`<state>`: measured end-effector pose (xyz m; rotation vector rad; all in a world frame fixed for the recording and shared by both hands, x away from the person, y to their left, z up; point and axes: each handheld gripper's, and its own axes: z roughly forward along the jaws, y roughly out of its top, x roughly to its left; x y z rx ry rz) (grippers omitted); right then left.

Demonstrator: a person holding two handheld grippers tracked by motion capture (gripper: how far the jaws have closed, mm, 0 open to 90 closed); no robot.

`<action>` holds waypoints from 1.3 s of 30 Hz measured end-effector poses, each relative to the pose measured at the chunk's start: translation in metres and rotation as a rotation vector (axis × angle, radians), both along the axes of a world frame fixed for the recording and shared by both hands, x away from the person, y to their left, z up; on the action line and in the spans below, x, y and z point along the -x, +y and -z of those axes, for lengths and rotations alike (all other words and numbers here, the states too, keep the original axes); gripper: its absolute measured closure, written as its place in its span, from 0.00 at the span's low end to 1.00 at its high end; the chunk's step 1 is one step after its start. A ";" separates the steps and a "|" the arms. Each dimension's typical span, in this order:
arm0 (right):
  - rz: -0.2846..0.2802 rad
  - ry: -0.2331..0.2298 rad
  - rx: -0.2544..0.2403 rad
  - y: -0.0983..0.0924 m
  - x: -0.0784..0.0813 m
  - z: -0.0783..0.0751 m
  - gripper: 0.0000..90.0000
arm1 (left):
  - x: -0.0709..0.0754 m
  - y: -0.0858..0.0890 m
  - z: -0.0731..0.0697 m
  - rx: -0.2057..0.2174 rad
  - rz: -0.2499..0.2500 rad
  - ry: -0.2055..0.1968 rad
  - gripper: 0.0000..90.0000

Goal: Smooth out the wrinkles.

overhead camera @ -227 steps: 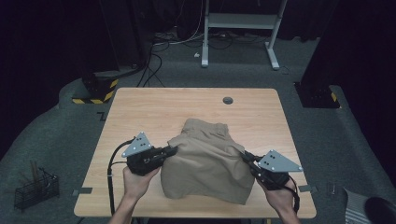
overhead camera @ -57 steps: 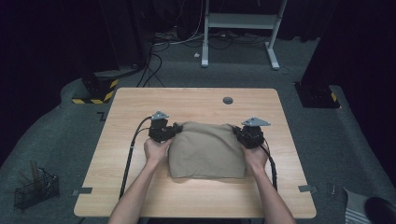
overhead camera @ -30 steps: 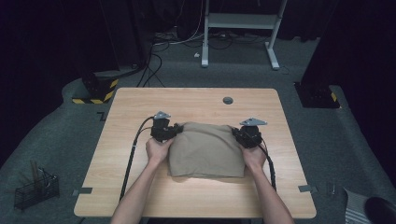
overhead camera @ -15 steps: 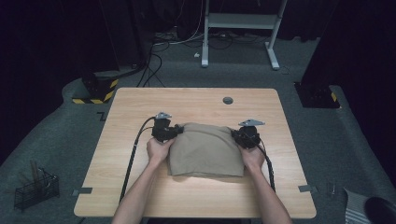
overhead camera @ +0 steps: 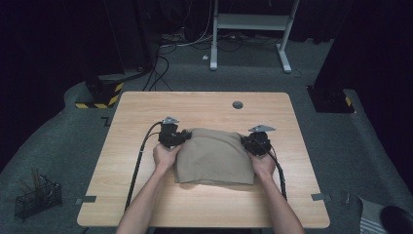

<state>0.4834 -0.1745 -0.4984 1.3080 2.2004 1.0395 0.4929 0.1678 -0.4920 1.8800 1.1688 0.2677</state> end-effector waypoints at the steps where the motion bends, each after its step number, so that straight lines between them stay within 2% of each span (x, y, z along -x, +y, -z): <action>1: 0.002 0.001 -0.001 0.000 0.000 0.000 0.91 | 0.000 0.000 0.000 0.001 -0.002 0.000 0.88; 6: 0.012 -0.006 -0.007 -0.003 0.002 -0.002 0.82 | 0.001 0.002 -0.003 -0.011 -0.002 -0.009 0.80; 11: 0.033 -0.012 -0.028 -0.009 0.004 -0.005 0.71 | 0.003 0.005 -0.007 -0.019 -0.028 -0.016 0.64; 16: 0.056 -0.046 -0.051 -0.017 0.009 -0.014 0.65 | 0.010 0.009 -0.020 -0.016 -0.043 -0.060 0.54; 20: 0.032 -0.095 -0.068 -0.016 0.017 -0.026 0.65 | 0.018 0.009 -0.035 0.005 -0.037 -0.113 0.50; 22: -0.004 -0.119 -0.066 -0.010 0.023 -0.031 0.65 | 0.023 0.006 -0.041 0.017 -0.021 -0.134 0.49; 24: -0.033 -0.124 -0.068 -0.003 0.027 -0.033 0.65 | 0.027 0.000 -0.043 0.037 0.014 -0.139 0.48; 25: -0.046 -0.122 -0.074 0.000 0.028 -0.033 0.65 | 0.029 -0.003 -0.043 0.044 0.035 -0.131 0.47; 27: -0.079 -0.093 -0.093 0.009 0.029 -0.030 0.65 | 0.031 -0.015 -0.039 0.031 0.078 -0.115 0.46; 30: -0.102 -0.072 -0.062 0.021 0.029 -0.022 0.65 | 0.030 -0.028 -0.025 -0.032 0.109 -0.083 0.45; 31: -0.094 -0.060 -0.040 0.023 0.027 -0.017 0.66 | 0.027 -0.030 -0.015 -0.067 0.113 -0.055 0.46; 32: -0.077 -0.043 -0.009 0.022 0.023 -0.009 0.66 | 0.024 -0.028 -0.008 -0.077 0.114 -0.036 0.47; 33: -0.068 -0.023 -0.007 0.019 0.020 -0.003 0.66 | 0.021 -0.025 0.000 -0.074 0.117 -0.022 0.50; 35: -0.037 0.017 -0.040 0.008 0.015 0.008 0.66 | 0.020 -0.014 0.009 -0.043 0.100 -0.032 0.57; 36: -0.009 0.033 -0.055 0.000 0.013 0.013 0.66 | 0.019 -0.010 0.011 -0.037 0.096 -0.032 0.59; 38: 0.018 0.043 -0.023 -0.008 0.013 0.018 0.66 | 0.019 -0.007 0.010 -0.062 0.074 -0.027 0.59; 39: 0.029 0.052 -0.017 -0.012 0.013 0.019 0.66 | 0.019 -0.006 0.009 -0.064 0.066 -0.024 0.54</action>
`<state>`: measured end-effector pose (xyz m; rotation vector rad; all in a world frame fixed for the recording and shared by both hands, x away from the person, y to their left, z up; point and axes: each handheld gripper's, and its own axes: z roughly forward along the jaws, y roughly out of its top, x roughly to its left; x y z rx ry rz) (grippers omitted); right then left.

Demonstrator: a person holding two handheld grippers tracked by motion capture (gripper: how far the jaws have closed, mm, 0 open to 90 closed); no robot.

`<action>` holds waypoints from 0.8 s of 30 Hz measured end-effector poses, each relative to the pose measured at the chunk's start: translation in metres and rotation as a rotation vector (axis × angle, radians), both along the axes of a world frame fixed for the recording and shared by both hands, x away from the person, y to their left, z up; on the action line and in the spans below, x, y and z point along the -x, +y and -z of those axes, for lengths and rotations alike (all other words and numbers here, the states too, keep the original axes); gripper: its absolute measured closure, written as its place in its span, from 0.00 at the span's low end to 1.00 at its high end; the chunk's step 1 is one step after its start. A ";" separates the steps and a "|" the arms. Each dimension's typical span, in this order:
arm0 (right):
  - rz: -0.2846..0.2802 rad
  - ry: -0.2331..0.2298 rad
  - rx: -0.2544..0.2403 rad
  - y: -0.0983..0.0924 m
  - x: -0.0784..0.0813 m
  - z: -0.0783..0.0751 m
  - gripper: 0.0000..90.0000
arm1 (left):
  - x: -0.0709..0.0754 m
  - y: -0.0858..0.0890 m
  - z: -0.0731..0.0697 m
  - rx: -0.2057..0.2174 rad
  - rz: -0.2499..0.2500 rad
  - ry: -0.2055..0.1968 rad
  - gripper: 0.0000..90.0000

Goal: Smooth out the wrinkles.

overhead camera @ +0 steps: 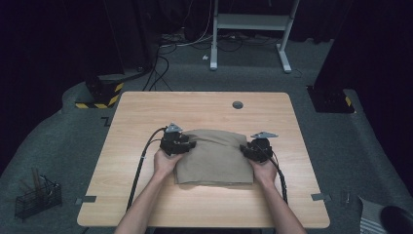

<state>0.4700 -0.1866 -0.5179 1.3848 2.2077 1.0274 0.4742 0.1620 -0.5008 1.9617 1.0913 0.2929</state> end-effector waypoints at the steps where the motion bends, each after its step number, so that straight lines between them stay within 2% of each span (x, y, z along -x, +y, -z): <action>1: 0.006 0.001 -0.004 -0.002 0.000 0.000 0.66 | 0.000 0.001 -0.002 -0.001 -0.007 0.003 0.51; 5: 0.014 -0.023 -0.010 -0.004 0.007 -0.006 0.63 | 0.009 0.005 -0.013 0.010 -0.030 -0.018 0.41; 9: -0.012 -0.094 -0.027 -0.001 0.024 -0.018 0.61 | 0.032 0.007 -0.025 0.032 -0.034 -0.061 0.35; 13: -0.056 -0.142 -0.063 0.001 0.050 -0.026 0.60 | 0.057 0.004 -0.026 0.003 -0.020 -0.091 0.32; 16: -0.108 -0.134 -0.061 0.006 0.065 -0.024 0.59 | 0.067 -0.002 -0.015 -0.051 -0.016 -0.079 0.32; 18: -0.127 -0.108 -0.036 0.011 0.070 -0.017 0.58 | 0.067 -0.007 -0.005 -0.103 -0.012 -0.062 0.32; 19: -0.131 -0.099 -0.026 0.013 0.070 -0.013 0.57 | 0.066 -0.009 0.000 -0.114 -0.012 -0.053 0.32; 20: -0.132 -0.093 -0.016 0.015 0.069 -0.010 0.57 | 0.063 -0.010 0.003 -0.118 -0.014 -0.047 0.33; 24: -0.118 -0.054 -0.029 0.016 0.056 -0.001 0.55 | 0.050 -0.011 0.010 -0.106 -0.034 -0.026 0.33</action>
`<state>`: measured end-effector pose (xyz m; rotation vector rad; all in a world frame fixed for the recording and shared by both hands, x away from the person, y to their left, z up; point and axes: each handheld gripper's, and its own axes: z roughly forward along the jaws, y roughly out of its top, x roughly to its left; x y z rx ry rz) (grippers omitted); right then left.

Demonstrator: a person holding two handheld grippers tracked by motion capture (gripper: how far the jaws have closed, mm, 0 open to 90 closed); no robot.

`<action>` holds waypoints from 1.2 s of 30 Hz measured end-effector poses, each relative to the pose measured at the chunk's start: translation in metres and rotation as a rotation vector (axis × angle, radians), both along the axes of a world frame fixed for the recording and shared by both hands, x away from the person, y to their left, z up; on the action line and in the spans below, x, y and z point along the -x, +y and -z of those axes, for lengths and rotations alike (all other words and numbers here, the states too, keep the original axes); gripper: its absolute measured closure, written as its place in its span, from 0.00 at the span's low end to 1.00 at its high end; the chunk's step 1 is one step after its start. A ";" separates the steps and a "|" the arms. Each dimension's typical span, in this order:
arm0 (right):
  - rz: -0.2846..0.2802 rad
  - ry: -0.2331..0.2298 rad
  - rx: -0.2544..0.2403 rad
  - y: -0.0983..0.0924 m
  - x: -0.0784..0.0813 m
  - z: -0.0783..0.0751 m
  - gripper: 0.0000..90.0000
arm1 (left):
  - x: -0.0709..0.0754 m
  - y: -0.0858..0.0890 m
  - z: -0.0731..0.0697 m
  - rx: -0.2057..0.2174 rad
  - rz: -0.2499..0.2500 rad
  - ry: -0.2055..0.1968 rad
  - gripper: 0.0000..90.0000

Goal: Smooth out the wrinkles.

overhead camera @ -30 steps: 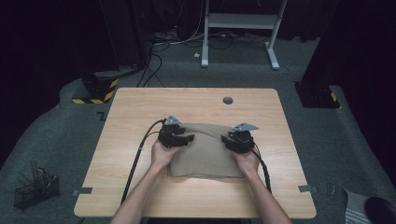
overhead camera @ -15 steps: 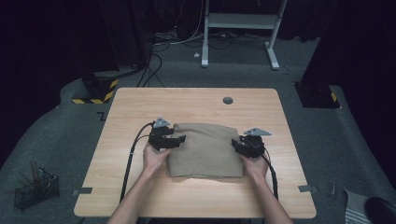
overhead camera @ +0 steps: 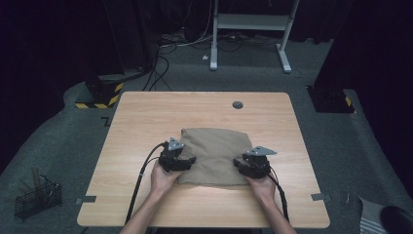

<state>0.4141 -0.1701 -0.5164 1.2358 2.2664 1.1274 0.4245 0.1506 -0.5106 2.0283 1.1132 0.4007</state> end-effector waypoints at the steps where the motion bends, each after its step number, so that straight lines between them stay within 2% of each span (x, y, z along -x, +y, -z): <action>1: 0.003 -0.001 0.007 0.000 -0.004 0.001 0.55 | -0.003 -0.001 0.001 -0.001 -0.003 0.002 0.33; 6: 0.036 -0.001 0.009 0.001 -0.023 0.003 0.54 | -0.023 -0.004 0.003 0.004 -0.021 0.008 0.33; 10: 0.050 0.005 -0.007 -0.004 -0.030 0.000 0.53 | -0.023 0.000 -0.004 0.043 -0.040 -0.004 0.34; 17: 0.064 -0.048 -0.034 -0.022 -0.010 -0.016 0.53 | -0.004 0.022 -0.028 0.090 -0.045 -0.062 0.34; 20: 0.078 -0.064 -0.050 -0.034 -0.003 -0.021 0.53 | 0.003 0.030 -0.035 0.088 -0.049 -0.076 0.34; 28: 0.126 -0.091 -0.063 -0.060 0.012 -0.025 0.51 | 0.021 0.052 -0.033 0.078 -0.085 -0.082 0.34; 36: 0.169 -0.087 -0.038 -0.075 0.025 -0.018 0.51 | 0.037 0.073 -0.027 0.089 -0.120 -0.074 0.34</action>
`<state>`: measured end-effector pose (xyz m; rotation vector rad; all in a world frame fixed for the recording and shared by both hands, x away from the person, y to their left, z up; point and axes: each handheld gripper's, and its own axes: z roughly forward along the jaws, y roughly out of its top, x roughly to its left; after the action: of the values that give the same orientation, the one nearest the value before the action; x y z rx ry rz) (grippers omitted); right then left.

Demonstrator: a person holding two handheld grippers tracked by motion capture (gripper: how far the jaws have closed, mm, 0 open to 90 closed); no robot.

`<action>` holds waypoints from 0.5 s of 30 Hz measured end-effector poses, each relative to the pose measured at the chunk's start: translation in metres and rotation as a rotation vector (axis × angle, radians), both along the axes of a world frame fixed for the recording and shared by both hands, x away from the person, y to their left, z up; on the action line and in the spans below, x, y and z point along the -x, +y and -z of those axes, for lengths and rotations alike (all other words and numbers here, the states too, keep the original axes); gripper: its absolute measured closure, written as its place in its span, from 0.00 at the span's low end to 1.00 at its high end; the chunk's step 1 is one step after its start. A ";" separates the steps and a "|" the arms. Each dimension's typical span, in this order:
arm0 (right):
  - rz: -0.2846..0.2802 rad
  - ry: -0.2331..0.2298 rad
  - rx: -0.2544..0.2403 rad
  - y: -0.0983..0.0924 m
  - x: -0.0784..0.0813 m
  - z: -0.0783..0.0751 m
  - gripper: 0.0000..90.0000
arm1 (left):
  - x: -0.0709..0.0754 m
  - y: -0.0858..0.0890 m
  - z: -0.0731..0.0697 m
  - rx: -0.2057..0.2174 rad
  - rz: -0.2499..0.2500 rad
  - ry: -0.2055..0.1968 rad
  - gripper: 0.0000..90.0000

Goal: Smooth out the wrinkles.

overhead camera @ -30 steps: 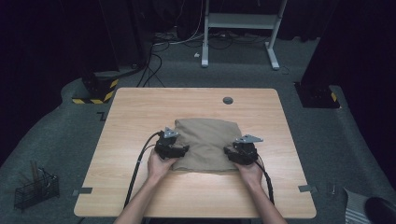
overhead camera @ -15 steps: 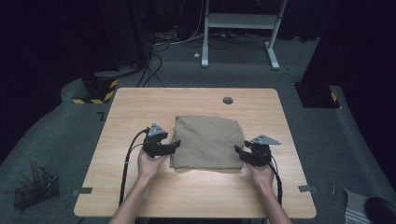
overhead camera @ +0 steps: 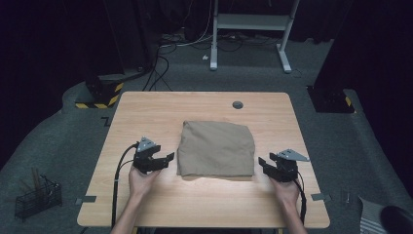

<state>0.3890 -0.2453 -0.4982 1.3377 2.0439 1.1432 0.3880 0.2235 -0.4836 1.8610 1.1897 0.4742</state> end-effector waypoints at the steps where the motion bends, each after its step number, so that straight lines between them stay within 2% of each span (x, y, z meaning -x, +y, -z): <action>1: 0.006 0.006 0.000 -0.002 0.001 0.001 0.51 | 0.002 0.002 0.001 -0.004 -0.005 0.001 0.34; 7: 0.040 0.027 0.017 -0.009 0.003 0.009 0.51 | 0.008 0.012 0.011 -0.017 -0.043 0.013 0.34; 15: 0.087 0.082 0.096 -0.015 -0.001 0.023 0.50 | 0.010 0.023 0.035 -0.117 -0.128 0.040 0.34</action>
<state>0.3896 -0.2601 -0.5215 1.4325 2.0490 0.9553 0.3783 0.2462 -0.5188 1.9082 1.3384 0.5916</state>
